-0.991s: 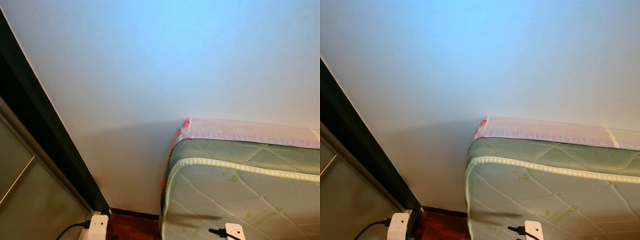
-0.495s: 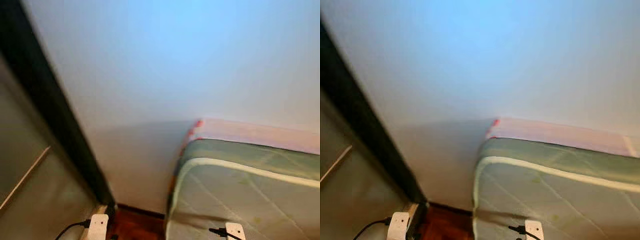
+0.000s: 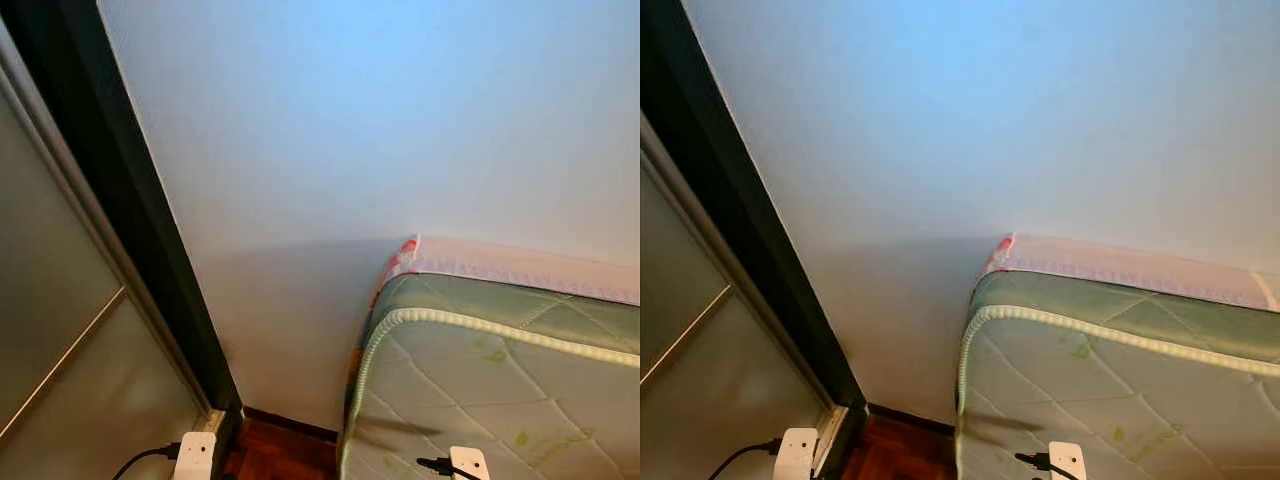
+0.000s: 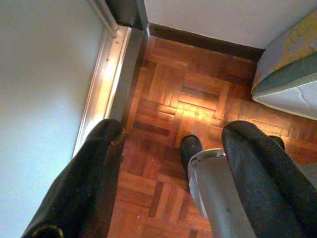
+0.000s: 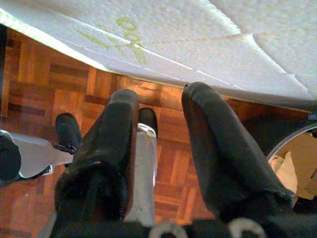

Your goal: Clean up the room

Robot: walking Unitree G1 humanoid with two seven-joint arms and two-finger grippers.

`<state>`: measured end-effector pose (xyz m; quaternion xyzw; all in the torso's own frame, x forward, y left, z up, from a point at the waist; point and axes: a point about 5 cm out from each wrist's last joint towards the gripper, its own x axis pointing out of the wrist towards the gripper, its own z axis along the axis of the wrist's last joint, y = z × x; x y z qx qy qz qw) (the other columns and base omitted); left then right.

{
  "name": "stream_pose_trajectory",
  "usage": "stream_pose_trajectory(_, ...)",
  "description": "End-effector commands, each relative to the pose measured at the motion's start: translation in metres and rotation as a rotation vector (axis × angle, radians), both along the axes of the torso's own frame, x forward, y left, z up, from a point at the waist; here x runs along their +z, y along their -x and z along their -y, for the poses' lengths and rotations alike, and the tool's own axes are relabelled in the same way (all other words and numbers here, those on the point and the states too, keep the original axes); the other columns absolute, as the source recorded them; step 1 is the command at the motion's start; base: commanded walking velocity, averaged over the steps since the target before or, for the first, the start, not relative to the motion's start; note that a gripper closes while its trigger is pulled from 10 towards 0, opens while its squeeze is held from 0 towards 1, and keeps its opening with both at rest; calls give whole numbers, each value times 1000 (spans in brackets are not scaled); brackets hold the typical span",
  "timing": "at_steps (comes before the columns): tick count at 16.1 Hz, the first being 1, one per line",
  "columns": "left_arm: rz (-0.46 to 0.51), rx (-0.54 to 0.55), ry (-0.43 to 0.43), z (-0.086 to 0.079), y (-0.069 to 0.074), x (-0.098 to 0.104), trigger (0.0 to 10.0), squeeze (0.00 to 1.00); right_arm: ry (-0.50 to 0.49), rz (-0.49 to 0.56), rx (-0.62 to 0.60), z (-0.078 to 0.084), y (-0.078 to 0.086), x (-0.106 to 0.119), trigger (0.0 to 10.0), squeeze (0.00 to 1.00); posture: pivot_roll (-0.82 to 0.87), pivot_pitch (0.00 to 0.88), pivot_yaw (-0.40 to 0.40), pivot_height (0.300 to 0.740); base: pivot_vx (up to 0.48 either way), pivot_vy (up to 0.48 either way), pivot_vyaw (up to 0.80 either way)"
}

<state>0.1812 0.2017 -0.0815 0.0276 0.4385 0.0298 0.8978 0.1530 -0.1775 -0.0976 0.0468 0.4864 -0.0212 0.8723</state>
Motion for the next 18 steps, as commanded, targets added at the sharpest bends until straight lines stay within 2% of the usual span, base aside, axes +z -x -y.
stream_pose_trajectory(1,-22,183,15,-29,-1,4,10000,0,-44,122,13,21,-66,34,10000,0,189,0,-180,740,0,0,0)
stream_pose_trajectory(7,-11,208,46,-19,-4,4,10000,0,-9,117,62,31,-69,38,10000,0,188,0,-259,740,0,0,0)
stream_pose_trajectory(10,-5,221,60,-15,-5,4,10000,0,3,118,66,35,-70,39,10000,0,184,0,-272,740,0,0,0)
stream_pose_trajectory(18,-22,176,29,-21,-4,4,10000,0,-19,128,12,29,-68,37,10000,0,142,0,-174,740,0,0,0)
